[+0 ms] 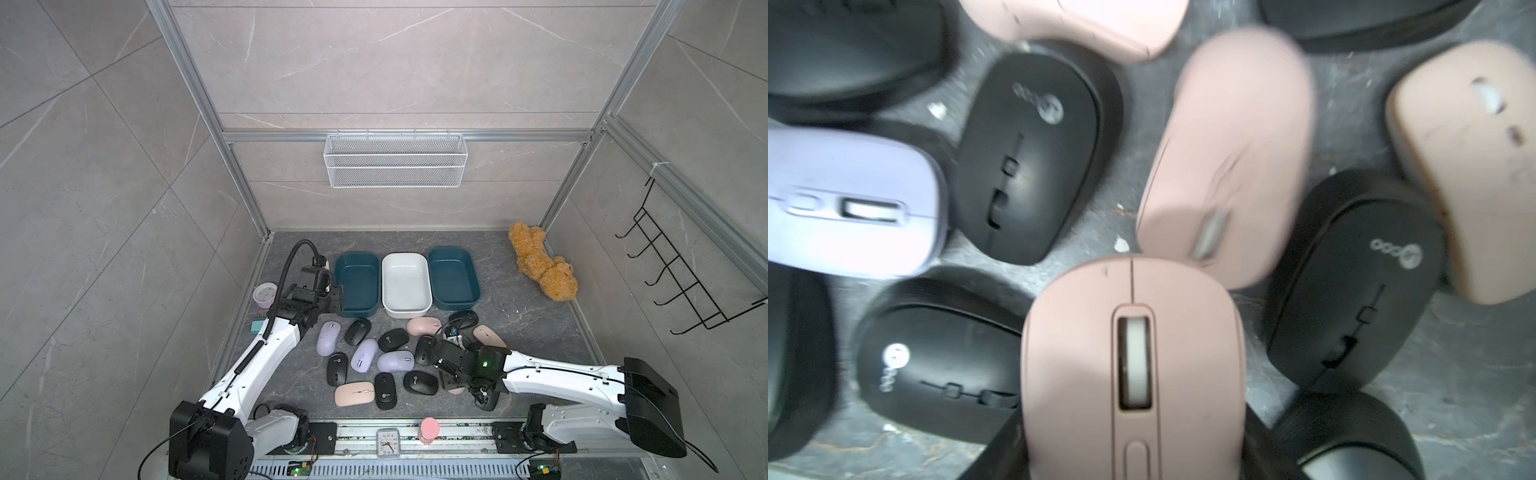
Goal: Place the mice by color into the storage box
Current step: Pick up the mouse from the center of the board.
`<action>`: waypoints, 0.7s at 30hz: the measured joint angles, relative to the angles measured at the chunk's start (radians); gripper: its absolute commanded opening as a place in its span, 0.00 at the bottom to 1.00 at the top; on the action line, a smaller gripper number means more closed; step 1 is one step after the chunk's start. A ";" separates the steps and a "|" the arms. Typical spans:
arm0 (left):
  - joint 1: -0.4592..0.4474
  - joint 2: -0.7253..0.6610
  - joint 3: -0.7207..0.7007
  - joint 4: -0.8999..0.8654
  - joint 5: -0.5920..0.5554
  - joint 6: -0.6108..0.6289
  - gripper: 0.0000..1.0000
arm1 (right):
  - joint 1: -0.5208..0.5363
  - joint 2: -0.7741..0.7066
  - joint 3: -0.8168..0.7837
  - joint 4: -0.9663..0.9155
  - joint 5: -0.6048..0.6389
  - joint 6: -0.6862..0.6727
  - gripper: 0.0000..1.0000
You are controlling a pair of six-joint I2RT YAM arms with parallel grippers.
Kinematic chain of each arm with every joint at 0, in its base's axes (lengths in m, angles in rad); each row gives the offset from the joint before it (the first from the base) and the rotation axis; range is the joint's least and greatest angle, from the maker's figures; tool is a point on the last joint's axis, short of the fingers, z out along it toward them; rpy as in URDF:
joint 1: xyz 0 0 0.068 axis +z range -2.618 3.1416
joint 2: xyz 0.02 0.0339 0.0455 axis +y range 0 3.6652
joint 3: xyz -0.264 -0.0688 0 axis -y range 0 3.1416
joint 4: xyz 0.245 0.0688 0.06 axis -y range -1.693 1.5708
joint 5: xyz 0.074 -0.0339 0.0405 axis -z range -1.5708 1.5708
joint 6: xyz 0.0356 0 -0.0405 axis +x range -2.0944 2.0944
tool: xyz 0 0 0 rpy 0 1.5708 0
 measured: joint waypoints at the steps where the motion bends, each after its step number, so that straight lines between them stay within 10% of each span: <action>1: -0.003 0.000 0.000 0.000 0.000 0.000 0.67 | 0.000 -0.003 0.013 -0.005 0.005 0.000 0.56; 21: -0.015 -0.024 -0.002 0.000 -0.001 0.004 0.67 | 0.000 0.004 0.250 -0.090 0.121 -0.149 0.57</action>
